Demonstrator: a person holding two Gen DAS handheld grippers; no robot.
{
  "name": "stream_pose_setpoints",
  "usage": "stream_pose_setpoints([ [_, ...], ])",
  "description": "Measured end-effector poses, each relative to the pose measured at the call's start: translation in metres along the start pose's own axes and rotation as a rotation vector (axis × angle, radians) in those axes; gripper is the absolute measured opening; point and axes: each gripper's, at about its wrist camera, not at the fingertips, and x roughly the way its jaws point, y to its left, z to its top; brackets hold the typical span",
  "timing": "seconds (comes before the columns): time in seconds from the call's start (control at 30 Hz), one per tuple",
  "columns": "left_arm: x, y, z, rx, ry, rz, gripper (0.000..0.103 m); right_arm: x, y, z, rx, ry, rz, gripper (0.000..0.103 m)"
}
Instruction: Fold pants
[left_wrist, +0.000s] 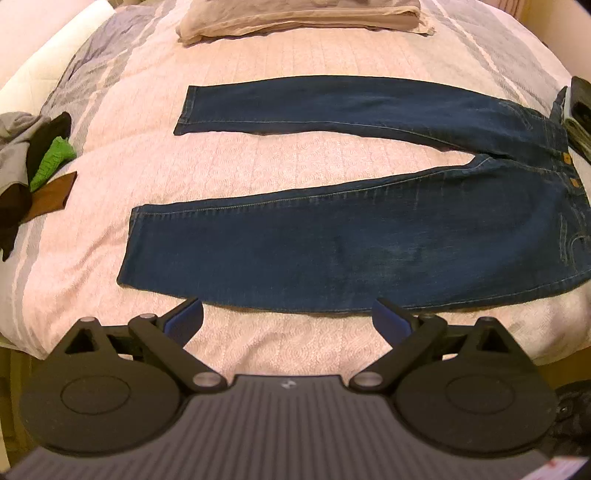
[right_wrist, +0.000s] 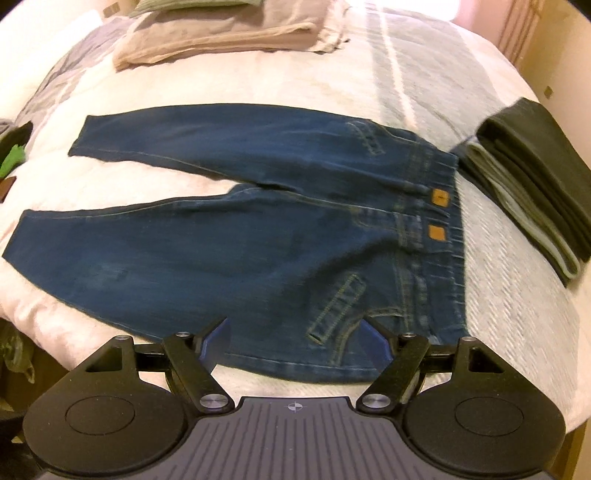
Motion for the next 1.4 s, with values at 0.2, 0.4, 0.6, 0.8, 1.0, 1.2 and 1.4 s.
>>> stream_pose_setpoints([
  [0.2,-0.001,0.009,-0.001,-0.014,-0.011,-0.012,0.096,0.000,0.024,0.012,-0.034,-0.006,0.014,0.073],
  [0.4,0.001,0.003,0.001,0.022,-0.015,-0.022,0.097,0.000,0.026,0.011,-0.030,0.004,0.001,0.073],
  [0.6,0.002,-0.029,0.008,0.061,-0.027,-0.082,0.097,-0.005,0.001,-0.002,0.011,0.034,-0.045,0.073],
  [0.8,0.000,-0.064,0.012,0.106,-0.026,-0.117,0.097,-0.007,-0.023,-0.016,-0.019,0.088,-0.075,0.073],
  [1.0,-0.004,-0.088,0.020,0.133,-0.042,-0.113,0.097,-0.014,-0.044,-0.021,0.008,0.068,-0.076,0.073],
  [1.2,-0.005,-0.092,0.013,0.187,-0.095,-0.064,0.097,-0.013,-0.058,-0.026,-0.012,0.036,-0.057,0.073],
  [1.4,0.022,-0.068,-0.031,0.425,-0.134,0.037,0.091,0.004,-0.032,-0.056,-0.347,-0.087,-0.070,0.073],
])
